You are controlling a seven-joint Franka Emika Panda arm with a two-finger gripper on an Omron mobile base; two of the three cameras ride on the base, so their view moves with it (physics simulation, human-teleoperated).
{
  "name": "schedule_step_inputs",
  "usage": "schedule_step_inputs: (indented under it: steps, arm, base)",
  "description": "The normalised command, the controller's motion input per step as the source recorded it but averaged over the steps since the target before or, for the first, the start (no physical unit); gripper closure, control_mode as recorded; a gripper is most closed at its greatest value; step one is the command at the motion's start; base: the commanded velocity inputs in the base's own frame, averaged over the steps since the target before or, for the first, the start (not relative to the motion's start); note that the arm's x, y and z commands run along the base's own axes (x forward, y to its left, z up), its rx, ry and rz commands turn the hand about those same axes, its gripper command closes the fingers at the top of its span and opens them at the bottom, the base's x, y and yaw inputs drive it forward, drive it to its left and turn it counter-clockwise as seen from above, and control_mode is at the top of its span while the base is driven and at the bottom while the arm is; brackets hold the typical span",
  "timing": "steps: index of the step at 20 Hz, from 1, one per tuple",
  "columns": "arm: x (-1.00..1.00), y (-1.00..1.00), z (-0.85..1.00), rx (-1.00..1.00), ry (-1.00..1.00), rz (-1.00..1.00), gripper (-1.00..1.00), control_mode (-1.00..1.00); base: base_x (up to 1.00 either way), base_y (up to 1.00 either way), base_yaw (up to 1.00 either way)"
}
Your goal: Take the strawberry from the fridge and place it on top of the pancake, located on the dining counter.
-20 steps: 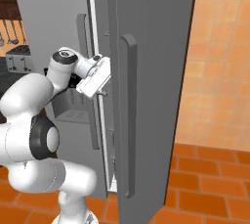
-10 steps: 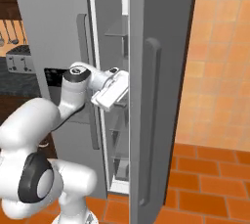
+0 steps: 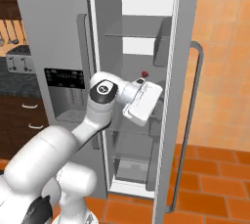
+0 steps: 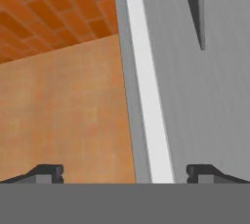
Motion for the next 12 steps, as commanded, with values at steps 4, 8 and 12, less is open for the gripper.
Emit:
schedule_step_inputs:
  steps: [4,8,12]
  arm:
    - [0.00,-0.40,0.00,0.02,0.00,0.00,-1.00,-1.00]
    - [0.00,0.38,0.00,0.00,-0.01,0.00,-1.00,-1.00]
    - [0.08,0.93,0.03,0.00,-0.06,0.00,-1.00,-1.00]
  base:
    - [0.00,0.00,0.00]
    - [0.00,0.00,0.00]
    - [0.00,0.00,0.00]
